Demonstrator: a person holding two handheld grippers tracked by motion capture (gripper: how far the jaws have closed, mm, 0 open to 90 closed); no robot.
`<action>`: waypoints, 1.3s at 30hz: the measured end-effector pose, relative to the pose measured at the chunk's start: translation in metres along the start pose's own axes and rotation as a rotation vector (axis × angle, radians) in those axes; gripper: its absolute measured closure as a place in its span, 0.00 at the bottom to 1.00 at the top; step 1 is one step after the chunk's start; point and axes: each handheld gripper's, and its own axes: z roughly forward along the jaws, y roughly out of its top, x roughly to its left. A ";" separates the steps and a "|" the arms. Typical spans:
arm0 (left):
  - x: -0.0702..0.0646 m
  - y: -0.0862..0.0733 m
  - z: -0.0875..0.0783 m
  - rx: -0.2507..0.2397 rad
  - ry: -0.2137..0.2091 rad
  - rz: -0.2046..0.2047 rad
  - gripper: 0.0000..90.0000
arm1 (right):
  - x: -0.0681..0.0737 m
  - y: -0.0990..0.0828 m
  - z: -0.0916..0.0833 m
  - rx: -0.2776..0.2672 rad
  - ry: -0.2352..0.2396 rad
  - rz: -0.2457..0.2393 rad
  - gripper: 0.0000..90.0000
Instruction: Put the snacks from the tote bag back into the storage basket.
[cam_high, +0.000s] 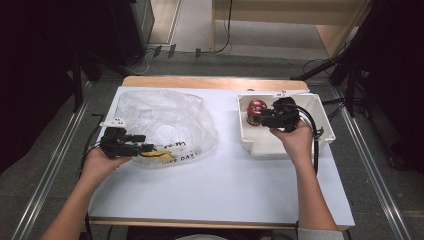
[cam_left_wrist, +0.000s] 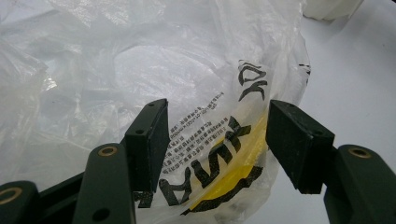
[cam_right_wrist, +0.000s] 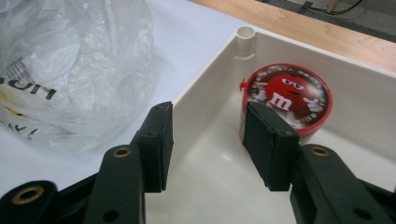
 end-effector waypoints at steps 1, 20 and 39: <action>0.000 0.000 0.000 0.000 0.000 0.000 0.45 | 0.002 0.000 0.000 0.001 0.006 -0.005 0.59; -0.001 0.001 0.000 0.002 -0.003 -0.001 0.45 | 0.039 0.003 0.012 0.026 0.066 -0.086 0.52; -0.002 0.002 0.000 0.003 -0.012 -0.012 0.45 | 0.079 -0.001 0.031 0.038 0.125 -0.147 0.48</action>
